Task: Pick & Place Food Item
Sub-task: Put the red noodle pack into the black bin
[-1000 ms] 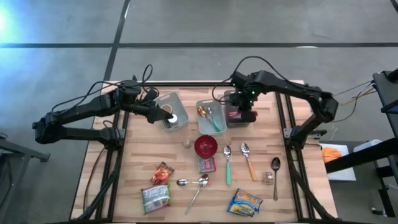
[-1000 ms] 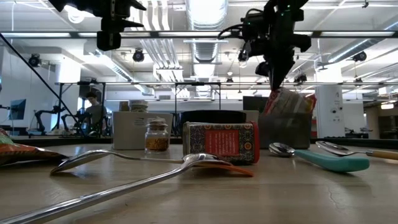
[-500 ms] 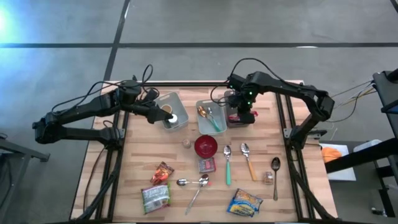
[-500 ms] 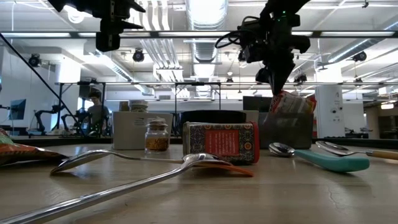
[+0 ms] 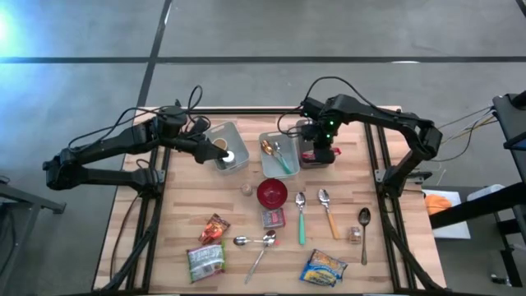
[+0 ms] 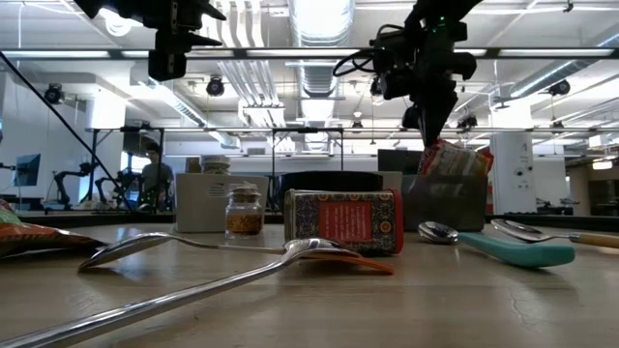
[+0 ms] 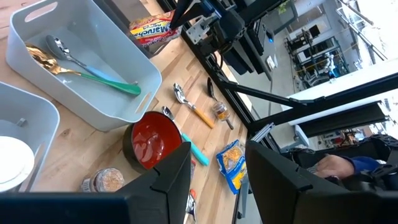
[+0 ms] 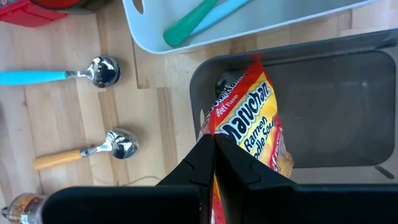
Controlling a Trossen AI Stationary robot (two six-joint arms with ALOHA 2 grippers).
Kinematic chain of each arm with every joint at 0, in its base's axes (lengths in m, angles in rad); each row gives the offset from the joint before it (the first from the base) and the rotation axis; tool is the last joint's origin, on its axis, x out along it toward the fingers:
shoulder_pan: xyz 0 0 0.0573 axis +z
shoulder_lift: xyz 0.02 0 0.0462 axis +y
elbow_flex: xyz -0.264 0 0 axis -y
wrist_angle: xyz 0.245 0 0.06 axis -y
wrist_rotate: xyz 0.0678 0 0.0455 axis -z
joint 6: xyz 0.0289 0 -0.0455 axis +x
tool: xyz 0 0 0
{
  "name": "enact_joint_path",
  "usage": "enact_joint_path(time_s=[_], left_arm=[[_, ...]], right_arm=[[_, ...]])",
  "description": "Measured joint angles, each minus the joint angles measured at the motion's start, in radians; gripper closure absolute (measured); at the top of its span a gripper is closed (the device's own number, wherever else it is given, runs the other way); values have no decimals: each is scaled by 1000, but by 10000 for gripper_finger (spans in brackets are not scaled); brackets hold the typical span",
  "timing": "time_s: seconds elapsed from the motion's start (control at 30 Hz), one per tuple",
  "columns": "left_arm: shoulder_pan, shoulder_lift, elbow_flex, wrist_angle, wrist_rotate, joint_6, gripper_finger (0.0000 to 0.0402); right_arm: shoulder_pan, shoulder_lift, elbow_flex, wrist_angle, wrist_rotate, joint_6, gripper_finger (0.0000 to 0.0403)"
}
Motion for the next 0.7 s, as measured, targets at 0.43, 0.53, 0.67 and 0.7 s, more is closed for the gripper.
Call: enact_joint_path(time_s=[0.43, 0.53, 0.67, 0.7], left_arm=[[0, 0, 0, 2, 0, 0, 245], [0, 0, 0, 2, 0, 0, 245], [0, 0, 0, 2, 0, 0, 245], [0, 0, 0, 2, 0, 0, 245]], right_arm=[[0, 0, 0, 3, -42, 56, 394], [0, 0, 0, 3, -51, 75, 394], [0, 0, 0, 4, -52, 95, 394], [0, 0, 0, 4, -52, 98, 394]])
